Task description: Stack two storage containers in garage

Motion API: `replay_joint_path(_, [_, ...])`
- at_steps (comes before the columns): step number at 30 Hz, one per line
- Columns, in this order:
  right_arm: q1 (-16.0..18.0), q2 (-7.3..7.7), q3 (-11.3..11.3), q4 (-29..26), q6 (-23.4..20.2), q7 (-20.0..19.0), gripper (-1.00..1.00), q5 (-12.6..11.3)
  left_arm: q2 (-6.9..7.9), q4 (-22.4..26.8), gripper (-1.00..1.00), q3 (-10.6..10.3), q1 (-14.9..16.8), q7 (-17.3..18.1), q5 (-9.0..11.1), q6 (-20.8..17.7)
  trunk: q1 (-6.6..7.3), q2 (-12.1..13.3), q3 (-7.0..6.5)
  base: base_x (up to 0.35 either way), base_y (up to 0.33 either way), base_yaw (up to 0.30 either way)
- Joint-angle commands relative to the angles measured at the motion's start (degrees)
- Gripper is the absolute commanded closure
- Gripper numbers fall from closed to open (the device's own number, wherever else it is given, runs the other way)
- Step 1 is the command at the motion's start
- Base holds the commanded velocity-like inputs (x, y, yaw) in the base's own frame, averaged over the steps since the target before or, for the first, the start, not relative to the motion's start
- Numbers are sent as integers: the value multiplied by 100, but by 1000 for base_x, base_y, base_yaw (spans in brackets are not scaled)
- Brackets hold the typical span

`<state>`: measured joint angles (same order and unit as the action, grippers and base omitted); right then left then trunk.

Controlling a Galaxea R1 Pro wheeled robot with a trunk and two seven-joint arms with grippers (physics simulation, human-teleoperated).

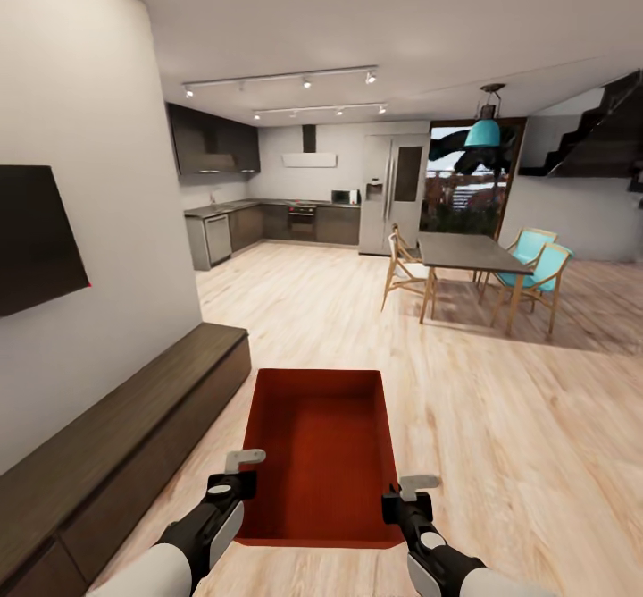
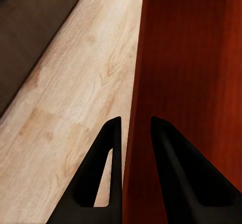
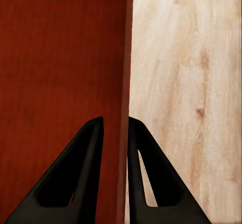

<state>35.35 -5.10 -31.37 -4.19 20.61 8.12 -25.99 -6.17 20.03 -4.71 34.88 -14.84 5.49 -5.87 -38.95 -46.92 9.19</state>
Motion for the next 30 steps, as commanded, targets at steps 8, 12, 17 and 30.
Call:
replay_joint_path(8, [7, 0, 96, 14, 48, 76, 100, -143, 6, 18, 100, -3, 2, -98, -48, -46, -1, -7, 9, 0, 0, -244])
replay_joint_path(12, [7, 0, 96, 14, 49, 76, 100, -143, 7, 18, 100, -3, 2, -98, -48, -46, -1, -7, 9, 0, 0, -244])
replay_joint_path(17, [7, 0, 96, 14, 47, 76, 100, -143, 7, 18, 100, -3, 2, -98, -48, -46, -1, -7, 9, 14, 0, -244])
replay_joint_path(30, [7, 1, 96, 14, 49, 76, 100, -143, 5, 18, 100, -3, 2, -98, -55, -46, -1, -7, 9, 90, 0, -244])
